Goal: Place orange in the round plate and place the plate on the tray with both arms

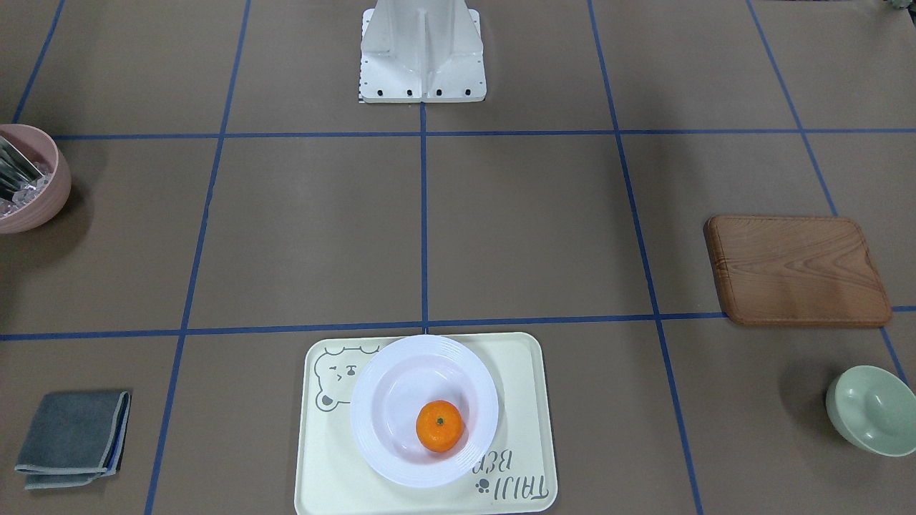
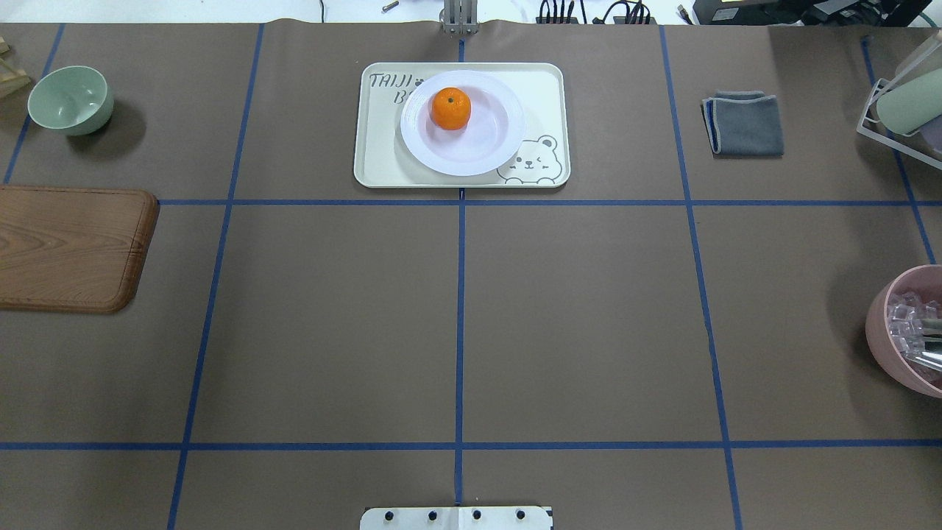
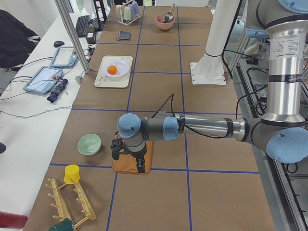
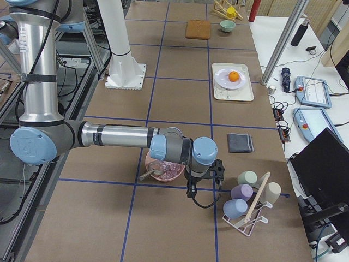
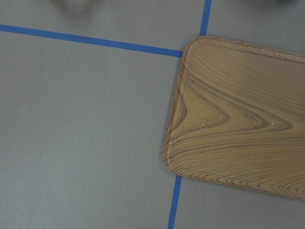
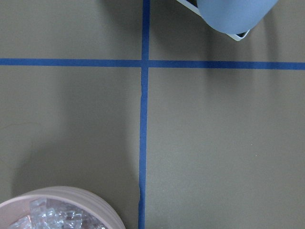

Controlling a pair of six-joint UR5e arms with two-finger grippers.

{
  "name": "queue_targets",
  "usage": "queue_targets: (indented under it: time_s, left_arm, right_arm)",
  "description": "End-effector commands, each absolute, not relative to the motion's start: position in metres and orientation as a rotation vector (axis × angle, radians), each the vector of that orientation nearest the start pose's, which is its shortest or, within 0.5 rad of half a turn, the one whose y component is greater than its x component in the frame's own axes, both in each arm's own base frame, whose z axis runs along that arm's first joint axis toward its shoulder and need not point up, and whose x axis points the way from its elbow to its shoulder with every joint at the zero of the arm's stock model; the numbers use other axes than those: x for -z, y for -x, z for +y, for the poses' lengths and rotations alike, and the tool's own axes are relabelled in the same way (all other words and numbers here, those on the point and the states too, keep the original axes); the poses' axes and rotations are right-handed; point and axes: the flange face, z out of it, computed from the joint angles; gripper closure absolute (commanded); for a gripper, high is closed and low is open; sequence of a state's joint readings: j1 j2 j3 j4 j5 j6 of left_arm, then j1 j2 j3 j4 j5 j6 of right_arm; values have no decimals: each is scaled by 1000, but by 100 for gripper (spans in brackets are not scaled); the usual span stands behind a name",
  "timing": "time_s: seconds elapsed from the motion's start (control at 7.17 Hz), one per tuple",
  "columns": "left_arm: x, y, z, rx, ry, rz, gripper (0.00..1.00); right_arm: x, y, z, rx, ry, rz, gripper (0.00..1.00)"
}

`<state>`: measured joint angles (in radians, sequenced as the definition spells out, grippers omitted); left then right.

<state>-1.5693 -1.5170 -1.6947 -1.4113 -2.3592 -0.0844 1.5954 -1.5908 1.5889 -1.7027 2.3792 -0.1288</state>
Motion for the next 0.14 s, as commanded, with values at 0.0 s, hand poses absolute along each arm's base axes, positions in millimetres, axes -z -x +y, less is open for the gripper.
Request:
queue_targets:
  time_s: [0.0]
  left_arm:
    - [-637,62,-462,113,117,784,2]
  right_arm:
    - [-669,-73,-472,45,62,-814,0]
